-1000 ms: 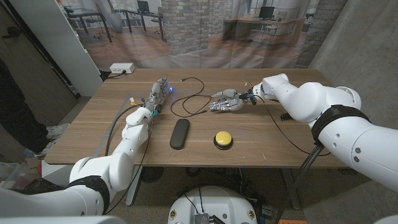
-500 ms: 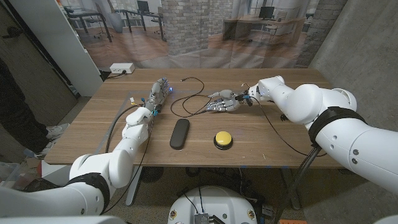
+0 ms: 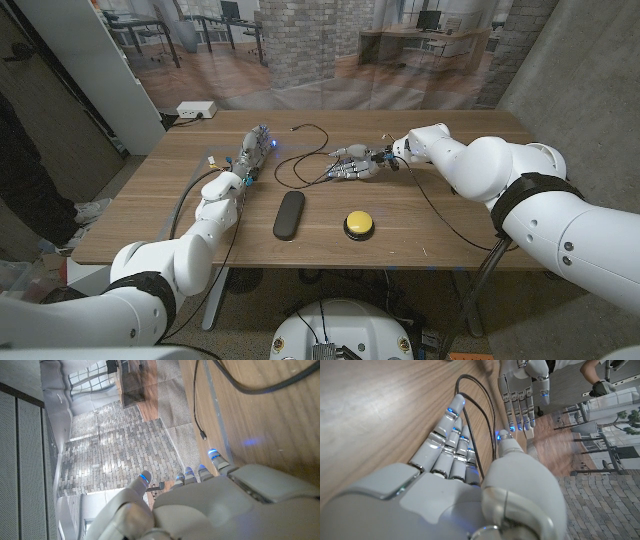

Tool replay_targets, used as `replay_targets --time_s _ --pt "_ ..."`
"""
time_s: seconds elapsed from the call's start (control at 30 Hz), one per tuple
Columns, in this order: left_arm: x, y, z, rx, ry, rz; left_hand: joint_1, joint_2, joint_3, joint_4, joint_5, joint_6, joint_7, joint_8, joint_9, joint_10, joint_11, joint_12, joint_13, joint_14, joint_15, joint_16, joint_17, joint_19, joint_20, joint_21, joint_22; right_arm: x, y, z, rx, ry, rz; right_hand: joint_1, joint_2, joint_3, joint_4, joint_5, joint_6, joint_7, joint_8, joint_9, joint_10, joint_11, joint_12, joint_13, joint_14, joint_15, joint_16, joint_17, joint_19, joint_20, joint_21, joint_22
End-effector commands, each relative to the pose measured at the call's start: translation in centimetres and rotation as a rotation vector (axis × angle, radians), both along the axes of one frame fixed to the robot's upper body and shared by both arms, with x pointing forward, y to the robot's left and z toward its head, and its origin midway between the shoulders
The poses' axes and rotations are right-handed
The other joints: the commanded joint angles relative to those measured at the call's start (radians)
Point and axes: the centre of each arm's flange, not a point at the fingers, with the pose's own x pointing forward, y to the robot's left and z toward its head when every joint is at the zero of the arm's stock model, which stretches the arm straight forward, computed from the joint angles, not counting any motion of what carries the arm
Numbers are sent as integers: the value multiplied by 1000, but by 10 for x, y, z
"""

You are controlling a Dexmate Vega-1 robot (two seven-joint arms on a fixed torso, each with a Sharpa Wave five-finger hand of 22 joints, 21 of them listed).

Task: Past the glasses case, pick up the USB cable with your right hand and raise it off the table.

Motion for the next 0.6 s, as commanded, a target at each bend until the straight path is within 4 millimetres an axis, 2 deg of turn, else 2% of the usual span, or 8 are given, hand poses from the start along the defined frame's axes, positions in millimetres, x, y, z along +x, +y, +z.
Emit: replay_targets --time_s 0.03,0.2,0.27,0.37,0.4,0.5,0.6 --pt "2 2 1 -1 2 -4 -5 99 6 0 7 -5 5 4 5 -6 4 5 1 -5 2 6 6 -1 4 -6 4 0 16 -1 -5 -17 4 17 6 -3 -1 7 17 31 -1 4 12 -3 8 6 11 -5 -6 7 10 0 9 3" --pt "2 3 1 -2 2 -5 -5 98 6 0 7 -5 4 4 5 -6 4 5 1 -5 2 6 6 -1 3 -6 4 0 20 0 -28 -28 1 56 31 9 -10 15 37 17 1 3 25 -15 17 8 32 -22 -5 12 12 -10 11 5" --pt "2 3 1 -4 2 -6 -5 98 6 0 7 -5 4 4 5 -6 4 5 1 -5 2 6 6 -1 2 -6 4 0 21 0 -37 -25 -1 81 44 15 -16 18 47 12 0 1 53 -20 29 9 52 -30 2 16 17 -16 15 6" --pt "2 4 0 -3 2 -5 -5 98 6 0 7 -5 4 4 5 -6 4 5 1 -4 1 7 6 -1 3 -6 4 0 22 0 -44 -27 -2 120 65 16 -20 19 122 -15 20 -1 113 -41 57 13 127 -64 34 33 50 -35 36 11" --pt "2 4 0 -3 2 -5 -5 98 6 0 7 -5 5 4 5 -5 4 5 1 -5 1 6 6 -1 3 -6 4 0 22 0 -44 -30 -1 140 85 23 -20 19 159 -21 29 -2 143 -43 70 14 157 -76 47 41 67 -39 48 13" --pt "2 4 1 -2 1 -4 -5 97 5 0 7 -5 3 4 5 -5 4 5 1 -5 2 6 6 -1 3 -7 4 0 22 1 -43 -27 0 169 109 30 -19 15 209 -31 38 -3 188 -48 87 12 191 -72 62 53 83 -42 64 16" --pt "2 4 1 0 1 -5 -6 97 5 0 7 -4 3 5 5 -5 4 5 1 -5 1 6 6 0 3 -7 4 -1 20 1 -24 -15 -4 192 137 47 -11 10 250 -35 43 -5 221 -49 96 7 230 -82 74 61 105 -59 84 19"
